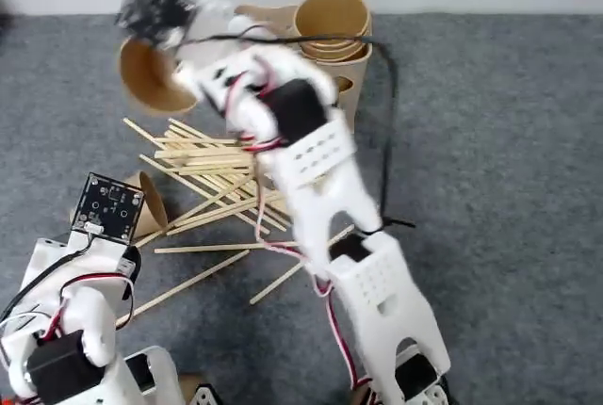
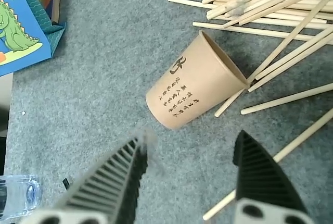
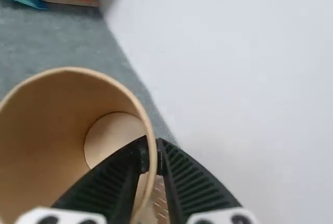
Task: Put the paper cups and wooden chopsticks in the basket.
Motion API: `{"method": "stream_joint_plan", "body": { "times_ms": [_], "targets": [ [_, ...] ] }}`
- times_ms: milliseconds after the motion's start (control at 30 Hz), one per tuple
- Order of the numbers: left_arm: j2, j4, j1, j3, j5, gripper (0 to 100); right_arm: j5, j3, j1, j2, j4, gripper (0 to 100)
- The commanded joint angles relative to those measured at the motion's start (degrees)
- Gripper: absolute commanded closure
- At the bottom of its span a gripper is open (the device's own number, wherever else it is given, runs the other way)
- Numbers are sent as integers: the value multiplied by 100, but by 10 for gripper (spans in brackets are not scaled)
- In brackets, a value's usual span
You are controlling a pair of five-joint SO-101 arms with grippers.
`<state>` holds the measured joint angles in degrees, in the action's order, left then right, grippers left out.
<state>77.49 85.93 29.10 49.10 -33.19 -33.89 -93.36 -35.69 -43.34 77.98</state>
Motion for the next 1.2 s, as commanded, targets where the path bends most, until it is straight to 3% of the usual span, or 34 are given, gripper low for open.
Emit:
{"method": "stream_joint_plan", "body": {
  "times_ms": [0, 233, 567, 733, 1167],
  "targets": [
    [35, 35, -18, -48, -18, 742, -132, -290, 602, 637, -4, 991],
    [35, 35, -18, -22, -18, 742, -114, -290, 1569, 1314, -4, 991],
    [35, 35, -18, -22, -18, 742, -97, -264, 2097, 1947, 189, 991],
    [35, 35, -9, -22, -18, 742, 932, -255, 2360, 1930, 980, 991],
    [35, 35, -9, -22, -18, 742, 3182, -264, 3090, 1121, 127, 991]
  ]
}}
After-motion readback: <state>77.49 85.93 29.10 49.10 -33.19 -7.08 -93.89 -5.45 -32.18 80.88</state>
